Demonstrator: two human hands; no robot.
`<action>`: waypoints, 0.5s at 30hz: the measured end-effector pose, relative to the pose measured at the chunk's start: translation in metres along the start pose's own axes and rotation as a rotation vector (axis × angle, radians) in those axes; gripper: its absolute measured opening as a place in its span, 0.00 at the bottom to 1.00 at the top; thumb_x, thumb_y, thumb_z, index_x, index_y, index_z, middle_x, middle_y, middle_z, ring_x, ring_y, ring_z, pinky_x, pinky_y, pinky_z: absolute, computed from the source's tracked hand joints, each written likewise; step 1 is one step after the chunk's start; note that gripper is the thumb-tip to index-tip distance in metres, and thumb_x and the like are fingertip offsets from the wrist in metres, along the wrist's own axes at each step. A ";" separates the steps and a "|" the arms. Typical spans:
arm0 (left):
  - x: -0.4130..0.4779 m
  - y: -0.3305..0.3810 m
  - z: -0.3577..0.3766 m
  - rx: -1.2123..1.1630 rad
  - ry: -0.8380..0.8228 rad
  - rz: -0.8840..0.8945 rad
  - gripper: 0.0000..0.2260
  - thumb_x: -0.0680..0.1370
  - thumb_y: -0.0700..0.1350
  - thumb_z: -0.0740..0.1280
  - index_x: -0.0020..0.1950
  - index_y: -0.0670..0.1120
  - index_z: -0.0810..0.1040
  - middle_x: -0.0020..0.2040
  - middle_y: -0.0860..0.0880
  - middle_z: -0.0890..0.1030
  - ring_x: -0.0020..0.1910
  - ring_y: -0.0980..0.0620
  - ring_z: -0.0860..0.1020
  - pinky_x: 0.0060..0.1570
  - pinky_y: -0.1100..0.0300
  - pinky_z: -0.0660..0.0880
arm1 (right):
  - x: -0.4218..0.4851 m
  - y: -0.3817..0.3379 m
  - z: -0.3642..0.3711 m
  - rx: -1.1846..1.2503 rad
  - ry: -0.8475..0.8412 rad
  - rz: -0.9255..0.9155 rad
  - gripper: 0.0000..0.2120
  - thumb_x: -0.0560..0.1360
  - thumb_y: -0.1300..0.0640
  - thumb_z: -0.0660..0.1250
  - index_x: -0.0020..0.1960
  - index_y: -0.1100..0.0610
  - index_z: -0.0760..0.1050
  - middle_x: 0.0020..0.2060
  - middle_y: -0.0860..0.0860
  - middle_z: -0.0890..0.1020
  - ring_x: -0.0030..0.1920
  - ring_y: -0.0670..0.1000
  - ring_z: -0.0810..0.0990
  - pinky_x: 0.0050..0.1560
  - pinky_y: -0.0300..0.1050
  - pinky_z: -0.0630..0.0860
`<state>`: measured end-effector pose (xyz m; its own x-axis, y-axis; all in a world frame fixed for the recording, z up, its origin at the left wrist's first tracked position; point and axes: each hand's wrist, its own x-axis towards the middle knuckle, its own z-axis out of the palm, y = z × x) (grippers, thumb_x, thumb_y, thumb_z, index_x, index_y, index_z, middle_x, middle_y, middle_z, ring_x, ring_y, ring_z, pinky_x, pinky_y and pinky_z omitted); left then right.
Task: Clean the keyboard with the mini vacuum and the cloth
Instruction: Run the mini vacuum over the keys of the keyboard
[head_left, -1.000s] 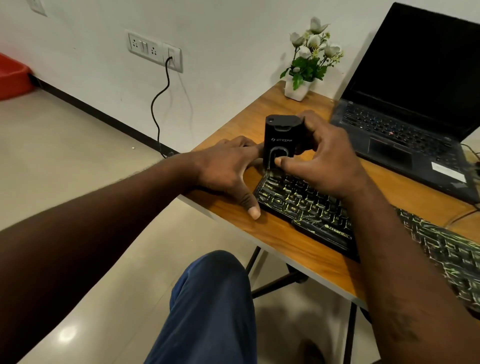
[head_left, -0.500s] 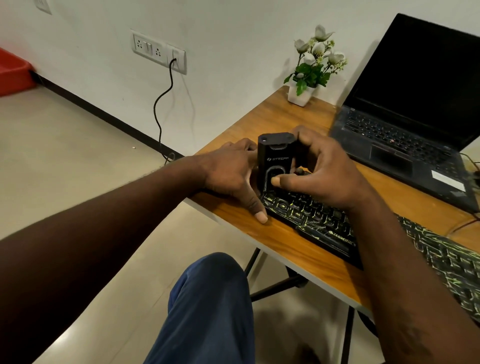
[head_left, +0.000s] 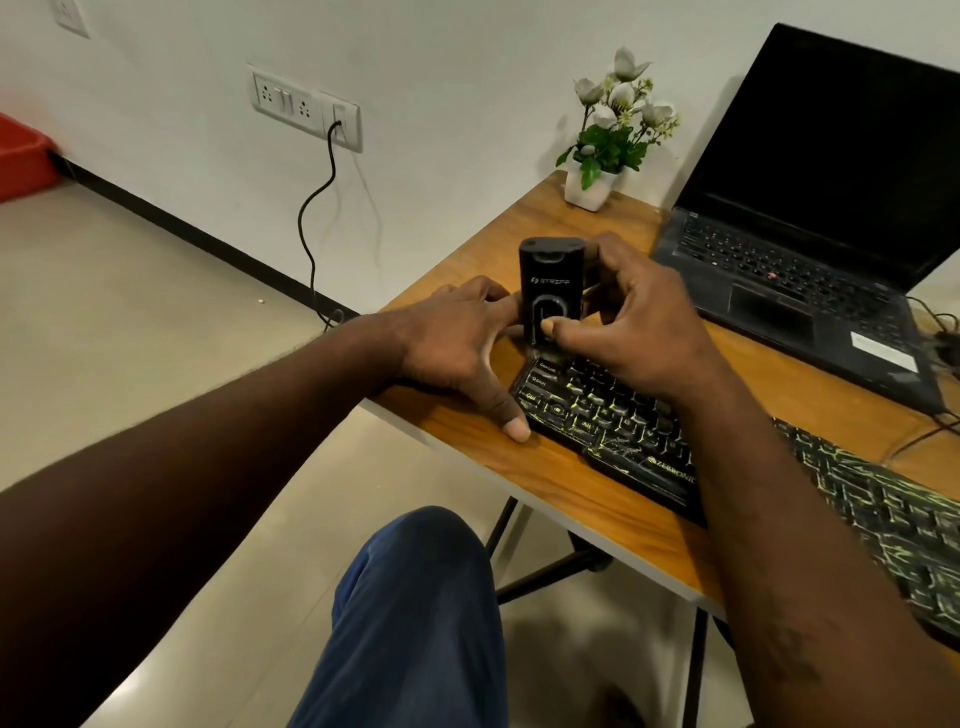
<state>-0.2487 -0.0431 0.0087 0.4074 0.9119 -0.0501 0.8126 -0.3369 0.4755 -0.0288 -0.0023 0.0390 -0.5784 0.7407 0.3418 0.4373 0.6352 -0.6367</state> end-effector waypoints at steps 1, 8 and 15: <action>0.001 0.000 0.000 0.001 0.001 -0.007 0.53 0.60 0.70 0.78 0.79 0.61 0.57 0.74 0.52 0.62 0.66 0.59 0.55 0.68 0.54 0.58 | 0.000 0.000 -0.001 0.002 0.015 0.013 0.23 0.71 0.57 0.79 0.63 0.52 0.75 0.50 0.46 0.82 0.46 0.46 0.83 0.43 0.43 0.81; 0.001 -0.001 0.003 0.012 -0.003 0.000 0.54 0.56 0.75 0.76 0.78 0.61 0.61 0.74 0.52 0.64 0.68 0.58 0.58 0.73 0.48 0.62 | -0.003 -0.001 -0.002 0.122 -0.110 0.005 0.22 0.70 0.59 0.80 0.61 0.54 0.76 0.49 0.51 0.83 0.46 0.51 0.83 0.43 0.42 0.81; 0.005 -0.005 0.006 0.007 0.005 0.026 0.50 0.56 0.80 0.73 0.74 0.64 0.64 0.73 0.54 0.67 0.71 0.53 0.62 0.73 0.41 0.63 | -0.008 -0.004 -0.003 0.235 -0.212 -0.021 0.22 0.68 0.61 0.80 0.58 0.59 0.76 0.49 0.63 0.81 0.47 0.62 0.81 0.43 0.52 0.81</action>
<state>-0.2486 -0.0382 0.0009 0.4265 0.9039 -0.0334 0.8048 -0.3624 0.4701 -0.0238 -0.0103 0.0408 -0.7272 0.6501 0.2204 0.2667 0.5634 -0.7820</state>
